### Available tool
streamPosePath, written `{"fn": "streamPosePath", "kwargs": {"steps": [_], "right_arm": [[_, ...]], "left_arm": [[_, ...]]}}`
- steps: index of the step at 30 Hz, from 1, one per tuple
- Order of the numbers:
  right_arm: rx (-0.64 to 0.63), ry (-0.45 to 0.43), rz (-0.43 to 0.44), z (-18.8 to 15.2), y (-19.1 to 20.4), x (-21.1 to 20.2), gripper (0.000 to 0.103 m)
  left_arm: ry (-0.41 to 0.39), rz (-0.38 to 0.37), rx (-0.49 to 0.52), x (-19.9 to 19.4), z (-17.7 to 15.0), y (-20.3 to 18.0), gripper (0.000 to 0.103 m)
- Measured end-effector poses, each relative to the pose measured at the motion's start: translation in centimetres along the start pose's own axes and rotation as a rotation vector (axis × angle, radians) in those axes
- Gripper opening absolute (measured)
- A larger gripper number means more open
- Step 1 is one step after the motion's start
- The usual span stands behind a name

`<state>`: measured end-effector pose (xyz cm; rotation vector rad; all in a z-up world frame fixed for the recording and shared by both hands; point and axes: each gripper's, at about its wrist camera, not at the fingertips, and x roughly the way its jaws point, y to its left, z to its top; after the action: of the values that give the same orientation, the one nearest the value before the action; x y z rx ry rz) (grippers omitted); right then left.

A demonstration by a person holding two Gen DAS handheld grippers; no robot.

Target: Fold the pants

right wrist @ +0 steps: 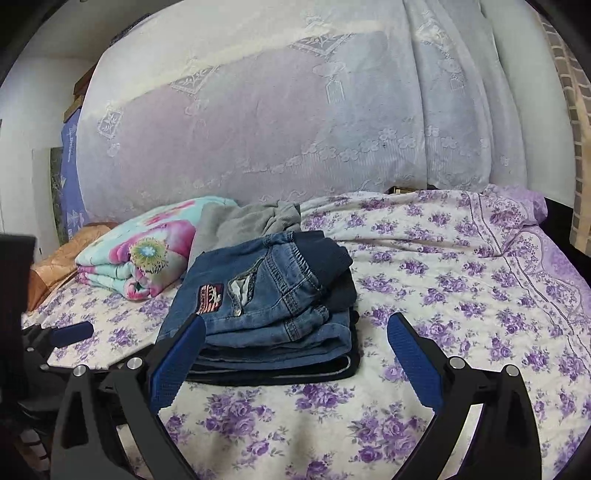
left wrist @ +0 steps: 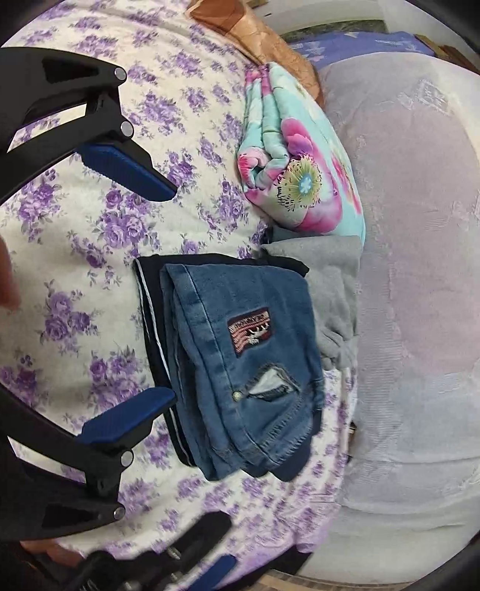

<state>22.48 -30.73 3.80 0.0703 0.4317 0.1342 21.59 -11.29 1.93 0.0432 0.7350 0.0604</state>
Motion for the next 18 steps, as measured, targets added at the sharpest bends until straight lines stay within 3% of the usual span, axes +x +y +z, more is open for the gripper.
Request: {"fn": "streamPosePath", "kwargs": {"steps": [7, 12, 18], "right_arm": [[0.017, 0.043, 0.004, -0.7, -0.2, 1.0, 0.099], [0.016, 0.038, -0.003, -0.8, -0.2, 0.9, 0.099], [-0.001, 0.021, -0.013, -0.7, 0.3, 0.5, 0.099]], "left_arm": [[0.026, 0.006, 0.028, 1.0, -0.4, -0.8, 0.098], [0.003, 0.021, 0.015, 0.7, -0.5, -0.5, 0.098], [0.029, -0.014, -0.021, 0.8, -0.4, -0.1, 0.098]]}}
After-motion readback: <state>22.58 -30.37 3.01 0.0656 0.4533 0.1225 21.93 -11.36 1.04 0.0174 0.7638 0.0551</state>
